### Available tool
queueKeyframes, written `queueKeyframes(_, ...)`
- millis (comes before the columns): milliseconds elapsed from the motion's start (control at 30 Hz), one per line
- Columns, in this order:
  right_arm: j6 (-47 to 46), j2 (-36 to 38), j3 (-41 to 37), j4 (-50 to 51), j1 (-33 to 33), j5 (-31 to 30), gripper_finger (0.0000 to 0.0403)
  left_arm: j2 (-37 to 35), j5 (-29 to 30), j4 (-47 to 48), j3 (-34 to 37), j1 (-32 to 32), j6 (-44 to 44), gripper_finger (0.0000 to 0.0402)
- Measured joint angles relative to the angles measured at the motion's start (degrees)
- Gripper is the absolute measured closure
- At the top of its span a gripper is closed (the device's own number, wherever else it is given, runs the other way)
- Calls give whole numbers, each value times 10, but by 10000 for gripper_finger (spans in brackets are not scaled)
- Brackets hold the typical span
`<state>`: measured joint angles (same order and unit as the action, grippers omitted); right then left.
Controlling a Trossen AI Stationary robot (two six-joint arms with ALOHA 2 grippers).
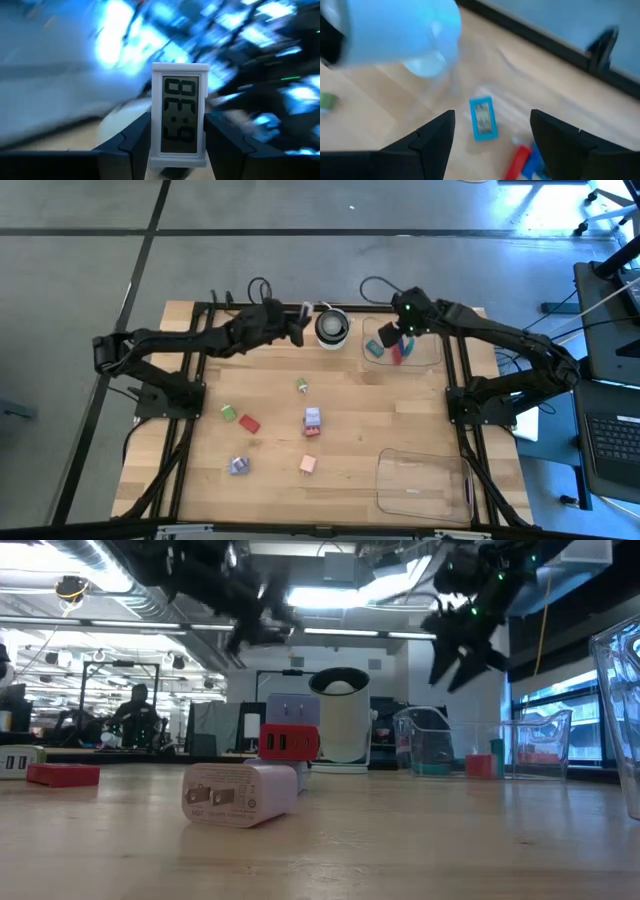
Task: Pick & Place Office items
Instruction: Put the white digital timer into the top transparent bin
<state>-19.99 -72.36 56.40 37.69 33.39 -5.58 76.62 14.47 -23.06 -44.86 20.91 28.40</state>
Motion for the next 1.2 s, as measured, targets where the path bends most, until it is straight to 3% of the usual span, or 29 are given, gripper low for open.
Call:
queueKeyframes(200,45,0,66,-8,-3,3,140,0,-21,-145,0,-50,-131,249)
queueKeyframes(400,54,0,107,-45,-22,21,140,0,91,-145,0,-85,-239,244)
queueKeyframes(533,2,0,110,-131,-33,97,140,0,177,-143,0,-99,-315,248)
queueKeyframes(633,-34,-5,111,-203,-43,148,140,1,186,-145,0,-101,-357,248)
queueKeyframes(967,-82,-39,111,-300,-70,172,140,76,186,-154,-30,-104,-366,249)
queueKeyframes(1200,-107,-68,111,-298,-70,228,140,148,191,-58,-113,-105,-381,249)
